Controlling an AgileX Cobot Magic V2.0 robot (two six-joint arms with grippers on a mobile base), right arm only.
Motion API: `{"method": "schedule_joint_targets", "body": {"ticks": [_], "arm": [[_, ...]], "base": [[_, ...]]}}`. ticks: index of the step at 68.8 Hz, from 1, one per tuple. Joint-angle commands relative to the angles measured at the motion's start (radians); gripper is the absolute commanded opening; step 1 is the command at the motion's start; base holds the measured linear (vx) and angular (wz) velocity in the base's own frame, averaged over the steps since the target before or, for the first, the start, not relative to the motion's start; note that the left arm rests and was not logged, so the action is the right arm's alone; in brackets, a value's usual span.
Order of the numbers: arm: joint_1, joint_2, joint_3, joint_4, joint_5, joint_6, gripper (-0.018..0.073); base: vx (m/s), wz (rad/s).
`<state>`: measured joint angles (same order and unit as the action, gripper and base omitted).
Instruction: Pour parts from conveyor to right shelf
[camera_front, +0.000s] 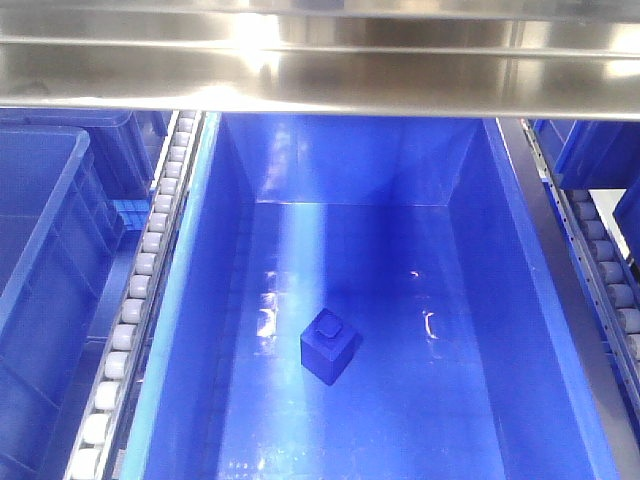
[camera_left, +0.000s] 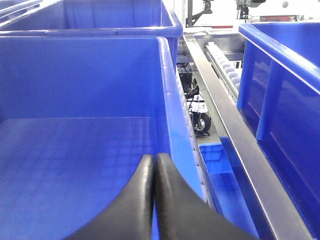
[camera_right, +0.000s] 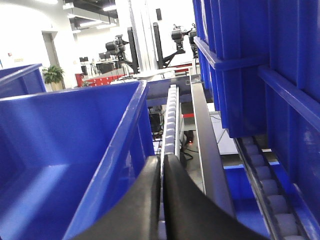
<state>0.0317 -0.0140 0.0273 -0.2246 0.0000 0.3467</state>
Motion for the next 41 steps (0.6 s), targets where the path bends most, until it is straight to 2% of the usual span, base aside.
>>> {"method": "schedule_joint_targets", "body": {"ticks": [1, 16, 27, 41], "arm": [[-0.004, -0.017, 0.002, -0.032, -0.05, 0.001, -0.001], [-0.007, -0.015, 0.002, -0.031, 0.018, 0.001, -0.001], [-0.083, -0.016, 0.002, -0.028, 0.01, 0.001, -0.001], [-0.082, -0.015, 0.002, -0.028, 0.01, 0.001, -0.001]], "base": [[0.0, 0.0], [0.0, 0.0], [0.0, 0.0], [0.0, 0.0]]}}
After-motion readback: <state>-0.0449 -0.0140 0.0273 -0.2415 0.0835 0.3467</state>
